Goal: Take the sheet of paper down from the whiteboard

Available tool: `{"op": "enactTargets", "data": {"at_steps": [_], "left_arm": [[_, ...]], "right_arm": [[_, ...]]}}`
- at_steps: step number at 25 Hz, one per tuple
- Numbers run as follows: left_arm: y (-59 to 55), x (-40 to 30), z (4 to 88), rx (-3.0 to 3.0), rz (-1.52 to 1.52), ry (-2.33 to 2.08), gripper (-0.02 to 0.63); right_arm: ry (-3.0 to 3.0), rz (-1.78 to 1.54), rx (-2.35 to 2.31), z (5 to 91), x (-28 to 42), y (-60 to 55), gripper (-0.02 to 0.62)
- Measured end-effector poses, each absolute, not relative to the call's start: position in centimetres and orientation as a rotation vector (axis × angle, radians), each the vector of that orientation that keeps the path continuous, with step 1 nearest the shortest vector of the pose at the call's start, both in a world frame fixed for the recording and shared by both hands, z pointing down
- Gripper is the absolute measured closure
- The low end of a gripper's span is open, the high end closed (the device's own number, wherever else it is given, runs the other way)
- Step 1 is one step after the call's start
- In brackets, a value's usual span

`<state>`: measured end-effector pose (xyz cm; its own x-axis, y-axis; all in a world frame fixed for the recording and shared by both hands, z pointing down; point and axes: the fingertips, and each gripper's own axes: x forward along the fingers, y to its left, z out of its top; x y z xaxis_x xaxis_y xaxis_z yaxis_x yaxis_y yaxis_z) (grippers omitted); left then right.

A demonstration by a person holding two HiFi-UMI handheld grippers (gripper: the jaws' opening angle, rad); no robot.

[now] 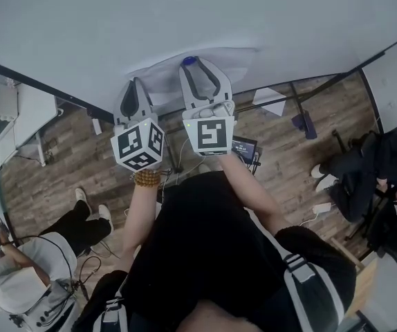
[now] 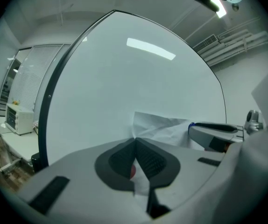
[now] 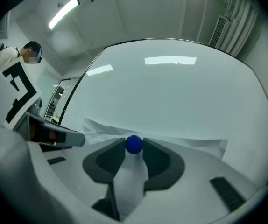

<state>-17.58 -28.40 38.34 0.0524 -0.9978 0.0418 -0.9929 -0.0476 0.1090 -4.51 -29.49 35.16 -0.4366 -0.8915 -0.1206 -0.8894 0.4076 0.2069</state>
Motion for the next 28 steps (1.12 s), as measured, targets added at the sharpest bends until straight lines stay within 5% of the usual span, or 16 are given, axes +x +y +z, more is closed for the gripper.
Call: {"op": "enactTargets", "data": {"at_steps": [28], "left_arm": [[-29.1,-18.1,38.9,2.196,-0.086,-2.081,0.595]], "right_arm": [[-2.627,-0.443,1.605,35.0,-4.4,-26.2,0.479]]}}
